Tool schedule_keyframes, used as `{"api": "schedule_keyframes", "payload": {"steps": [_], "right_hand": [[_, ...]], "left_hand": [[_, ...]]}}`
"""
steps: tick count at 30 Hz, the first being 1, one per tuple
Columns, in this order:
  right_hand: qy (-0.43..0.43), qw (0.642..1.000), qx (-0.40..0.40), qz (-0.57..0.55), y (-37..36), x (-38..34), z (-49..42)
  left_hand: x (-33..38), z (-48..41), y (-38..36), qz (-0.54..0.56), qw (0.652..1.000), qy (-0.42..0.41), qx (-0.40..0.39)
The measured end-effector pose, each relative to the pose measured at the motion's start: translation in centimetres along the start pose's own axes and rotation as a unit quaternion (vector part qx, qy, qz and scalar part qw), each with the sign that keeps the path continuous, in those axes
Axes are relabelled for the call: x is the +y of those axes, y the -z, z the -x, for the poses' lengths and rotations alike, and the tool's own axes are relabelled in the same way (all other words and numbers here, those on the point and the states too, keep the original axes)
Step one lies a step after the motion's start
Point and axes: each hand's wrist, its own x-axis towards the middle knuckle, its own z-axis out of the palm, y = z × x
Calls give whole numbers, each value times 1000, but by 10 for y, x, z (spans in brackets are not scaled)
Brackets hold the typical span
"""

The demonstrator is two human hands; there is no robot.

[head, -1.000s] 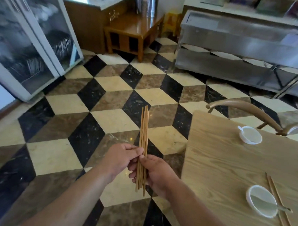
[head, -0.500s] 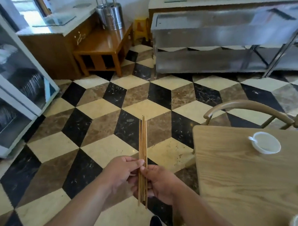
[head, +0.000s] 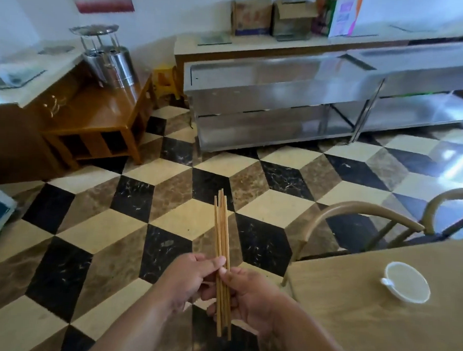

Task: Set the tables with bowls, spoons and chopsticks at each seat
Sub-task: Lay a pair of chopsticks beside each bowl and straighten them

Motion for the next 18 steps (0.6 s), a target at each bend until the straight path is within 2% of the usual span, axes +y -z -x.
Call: {"api": "schedule_keyframes", "payload": {"steps": [7, 11, 14, 18], "right_hand": [[16, 994, 106, -13, -8, -73, -60], [37, 986, 155, -42, -19, -109, -77], [62, 973, 205, -88, -15, -130, -82], [72, 959, 239, -132, 5, -146, -78]], "left_hand": [[63, -103, 50, -26, 994, -8, -110], [112, -138, 66, -77, 982, -28, -170], [153, -161, 64, -130, 969, -71, -200], [198, -196, 44, -189, 946, -86, -247]]}}
